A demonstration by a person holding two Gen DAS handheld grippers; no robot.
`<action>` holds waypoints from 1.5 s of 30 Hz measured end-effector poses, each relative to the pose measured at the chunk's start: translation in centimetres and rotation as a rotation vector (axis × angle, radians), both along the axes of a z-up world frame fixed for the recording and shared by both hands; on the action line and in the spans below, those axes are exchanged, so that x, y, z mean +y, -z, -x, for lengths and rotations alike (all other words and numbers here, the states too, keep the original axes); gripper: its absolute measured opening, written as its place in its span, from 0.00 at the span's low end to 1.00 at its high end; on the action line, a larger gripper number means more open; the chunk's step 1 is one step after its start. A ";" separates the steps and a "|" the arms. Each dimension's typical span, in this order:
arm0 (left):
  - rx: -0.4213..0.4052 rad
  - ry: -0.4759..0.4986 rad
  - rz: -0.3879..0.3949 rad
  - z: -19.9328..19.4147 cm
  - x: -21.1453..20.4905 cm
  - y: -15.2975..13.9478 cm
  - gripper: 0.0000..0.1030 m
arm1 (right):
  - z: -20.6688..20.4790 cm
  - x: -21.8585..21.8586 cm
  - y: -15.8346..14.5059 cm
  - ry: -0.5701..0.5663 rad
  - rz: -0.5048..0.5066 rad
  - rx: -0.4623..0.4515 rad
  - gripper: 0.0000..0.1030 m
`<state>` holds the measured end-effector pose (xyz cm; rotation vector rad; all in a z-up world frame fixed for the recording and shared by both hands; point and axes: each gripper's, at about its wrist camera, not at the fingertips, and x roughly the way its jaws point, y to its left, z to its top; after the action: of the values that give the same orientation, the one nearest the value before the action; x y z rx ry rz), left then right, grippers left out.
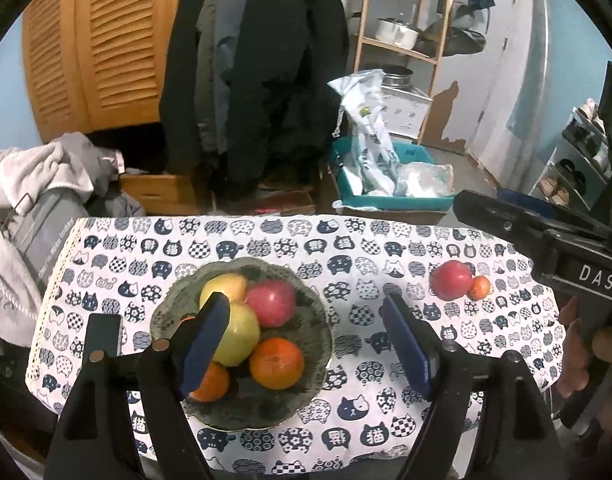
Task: Organize fruits
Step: 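Withdraw both open tools from the bowl toward the red apple and mandarin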
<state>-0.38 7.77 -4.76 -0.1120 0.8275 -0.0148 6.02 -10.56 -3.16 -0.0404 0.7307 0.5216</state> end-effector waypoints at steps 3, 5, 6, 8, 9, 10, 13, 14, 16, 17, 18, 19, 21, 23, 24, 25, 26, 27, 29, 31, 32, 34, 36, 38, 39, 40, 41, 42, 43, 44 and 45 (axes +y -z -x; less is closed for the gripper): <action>0.000 0.013 -0.002 -0.2 -0.9 -0.2 0.78 | 0.1 -1.4 -0.3 0.021 -0.006 -0.006 0.85; -0.001 0.020 -0.001 -0.3 -1.4 -0.3 0.78 | 0.3 -2.2 -0.4 0.034 -0.005 -0.010 0.85; -0.002 0.026 0.000 -0.4 -1.8 -0.5 0.78 | 0.3 -2.6 -0.5 0.041 -0.003 -0.013 0.85; -0.005 0.034 0.001 -0.5 -2.4 -0.6 0.78 | 0.5 -3.5 -0.7 0.055 0.000 -0.020 0.85; -0.008 0.041 0.000 -0.6 -2.8 -0.7 0.78 | 0.6 -3.9 -0.7 0.061 0.000 -0.023 0.85; -0.010 0.046 -0.003 -0.7 -3.1 -0.8 0.79 | 0.7 -4.5 -0.8 0.068 0.002 -0.025 0.85; -0.014 0.066 -0.006 -0.9 -4.5 -1.0 0.79 | 0.9 -5.6 -0.8 0.084 0.012 -0.033 0.85; -0.014 0.071 -0.008 -1.0 -4.9 -1.1 0.79 | 1.0 -6.0 -0.9 0.090 0.017 -0.035 0.85; -0.014 0.086 -0.005 -1.1 -5.6 -1.2 0.79 | 1.2 -6.9 -0.8 0.101 0.023 -0.038 0.85; -0.015 0.094 -0.005 -1.2 -6.0 -1.3 0.79 | 1.2 -7.4 -0.8 0.107 0.024 -0.037 0.85; -0.014 0.100 -0.008 -1.2 -6.5 -1.3 0.79 | 1.3 -8.0 -0.8 0.115 0.023 -0.035 0.85; -0.014 0.105 -0.009 -1.2 -6.8 -1.3 0.79 | 1.2 -8.4 -0.8 0.120 0.022 -0.034 0.85; -0.013 0.121 -0.011 -1.4 -7.7 -1.4 0.79 | 1.2 -9.4 -0.7 0.136 0.020 -0.030 0.85; -0.009 0.134 -0.006 -1.5 -8.4 -1.4 0.79 | 1.2 -10.5 -0.5 0.150 0.022 -0.025 0.85; -0.004 0.140 -0.002 -1.6 -8.8 -1.4 0.79 | 1.2 -10.9 -0.4 0.157 0.023 -0.023 0.85; 0.000 0.145 0.001 -1.6 -9.1 -1.4 0.79 | 1.3 -11.4 -0.4 0.165 0.022 -0.022 0.85; 0.005 0.154 0.005 -1.8 -9.6 -1.4 0.79 | 1.3 -11.9 -0.3 0.172 0.021 -0.020 0.85; 0.006 0.159 0.004 -1.8 -9.9 -1.3 0.79 | 1.3 -12.4 -0.2 0.179 0.020 -0.015 0.85; 0.006 0.170 -0.005 -2.0 -10.9 -1.3 0.79 | 1.2 -13.5 0.1 0.195 0.020 -0.006 0.85; 0.011 0.181 -0.014 -2.2 -11.8 -1.1 0.79 | 1.3 -14.5 0.3 0.211 0.019 0.002 0.85; 0.015 0.190 -0.016 -2.4 -12.4 -1.0 0.79 | 1.3 -14.8 0.4 0.216 0.018 0.005 0.85; 0.018 0.201 -0.019 -2.6 -13.1 -0.9 0.79 | 1.2 -15.9 0.6 0.234 0.016 0.011 0.85; 0.025 0.214 -0.026 -2.9 -14.1 -0.6 0.79 | 1.1 -17.0 0.7 0.252 0.011 0.019 0.85; 0.034 0.225 -0.028 -3.2 -14.9 -0.4 0.79 | 1.0 -17.9 0.7 0.265 0.011 0.022 0.85; 0.039 0.231 -0.028 -3.4 -15.2 -0.2 0.79 | 0.9 -18.4 0.8 0.275 0.013 0.022 0.85; 0.044 0.236 -0.027 -3.5 -15.6 -0.1 0.79 | 0.8 -18.9 0.8 0.285 0.016 0.022 0.85; 0.051 0.241 -0.026 -3.8 -15.9 0.0 0.79 | 0.7 -19.5 0.9 0.296 0.020 0.024 0.85; 0.057 0.245 -0.024 -3.9 -16.2 0.2 0.80 | 0.6 -19.8 1.0 0.301 0.022 0.027 0.85; 0.065 0.251 -0.021 -4.2 -16.6 0.4 0.80 | 0.5 -20.2 1.2 0.308 0.025 0.033 0.85; 0.074 0.255 -0.019 -4.4 -16.9 0.6 0.84 | 0.3 -20.6 1.4 0.312 0.028 0.041 0.85; 0.079 0.258 -0.017 -4.6 -17.2 0.8 0.84 | 0.1 -21.1 1.8 0.317 0.035 0.054 0.85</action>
<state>4.25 -9.44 -5.53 0.0106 0.9169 -0.2477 5.96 -31.66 -4.97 0.0567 0.7820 0.2077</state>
